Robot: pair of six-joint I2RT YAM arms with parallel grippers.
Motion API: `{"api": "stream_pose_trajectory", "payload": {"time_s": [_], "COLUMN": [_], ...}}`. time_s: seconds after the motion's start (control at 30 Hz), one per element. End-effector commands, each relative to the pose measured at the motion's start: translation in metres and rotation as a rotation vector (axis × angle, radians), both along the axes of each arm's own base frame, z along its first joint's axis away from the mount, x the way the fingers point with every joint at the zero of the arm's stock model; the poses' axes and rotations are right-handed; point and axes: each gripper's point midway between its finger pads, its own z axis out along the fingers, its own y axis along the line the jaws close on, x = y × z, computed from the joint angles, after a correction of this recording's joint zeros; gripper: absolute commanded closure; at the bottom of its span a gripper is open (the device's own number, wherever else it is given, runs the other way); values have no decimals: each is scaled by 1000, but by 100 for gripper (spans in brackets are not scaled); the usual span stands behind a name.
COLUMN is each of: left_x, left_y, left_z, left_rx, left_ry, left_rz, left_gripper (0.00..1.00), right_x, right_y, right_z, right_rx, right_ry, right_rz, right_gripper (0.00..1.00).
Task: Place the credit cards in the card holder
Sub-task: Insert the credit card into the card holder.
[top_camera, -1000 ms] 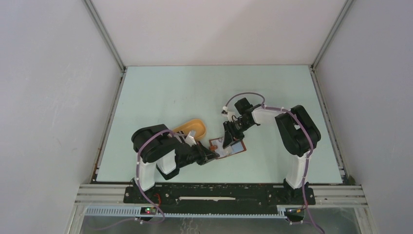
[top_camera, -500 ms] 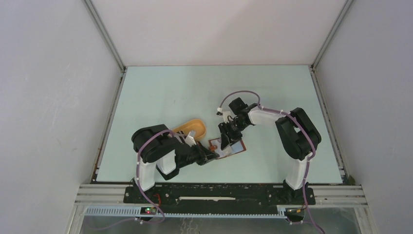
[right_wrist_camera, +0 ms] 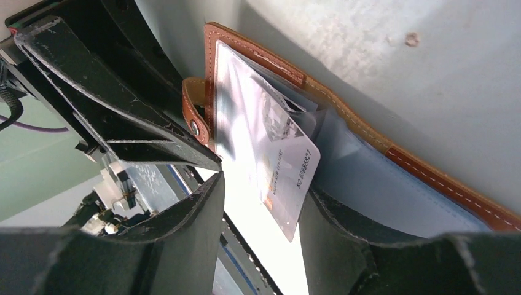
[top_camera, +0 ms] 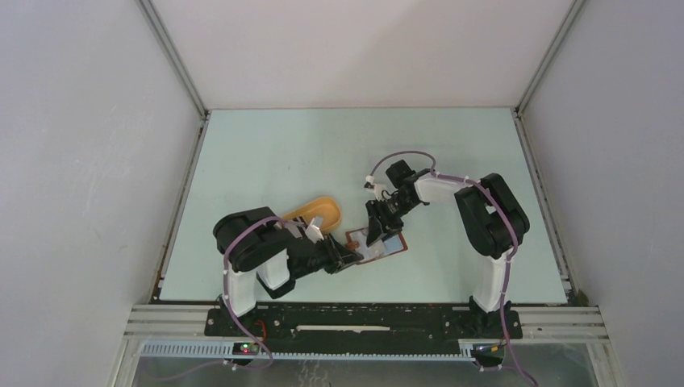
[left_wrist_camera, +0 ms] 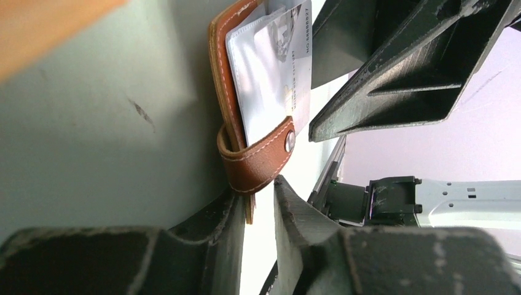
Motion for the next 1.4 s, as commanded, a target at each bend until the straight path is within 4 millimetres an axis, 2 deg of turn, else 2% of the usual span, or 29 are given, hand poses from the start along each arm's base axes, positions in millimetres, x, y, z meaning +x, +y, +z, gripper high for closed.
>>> {"api": "stream_pose_trajectory", "payload": {"time_s": [0.0, 0.23, 0.43, 0.57, 0.97, 1.07, 1.1, 1.37], "left_x": [5, 7, 11, 13, 18, 17, 17, 14], "left_y": [4, 2, -6, -7, -17, -16, -15, -10], "left_z": [-2, -3, 5, 6, 1, 1, 0, -5], "left_rx": [28, 27, 2, -1, -12, -10, -8, 8], "left_ry": [-22, -20, -31, -29, -11, -12, -12, -7], "left_rz": [25, 23, 16, 21, 18, 21, 23, 28], "left_gripper": [71, 66, 61, 61, 81, 98, 100, 100], "right_x": [1, -1, -15, -16, -12, -10, -8, 12], "right_y": [-5, -4, 10, 12, 9, 7, 4, -15], "right_z": [6, 2, 6, 5, 6, 5, 4, 8], "right_rx": [10, -13, 54, 97, 137, 122, 113, 39], "right_ry": [8, -1, 88, 157, 215, 190, 174, 42], "right_rz": [-3, 8, 23, 6, -24, -24, -25, -56], "right_gripper": [45, 45, 48, 52, 55, 55, 54, 51]}}
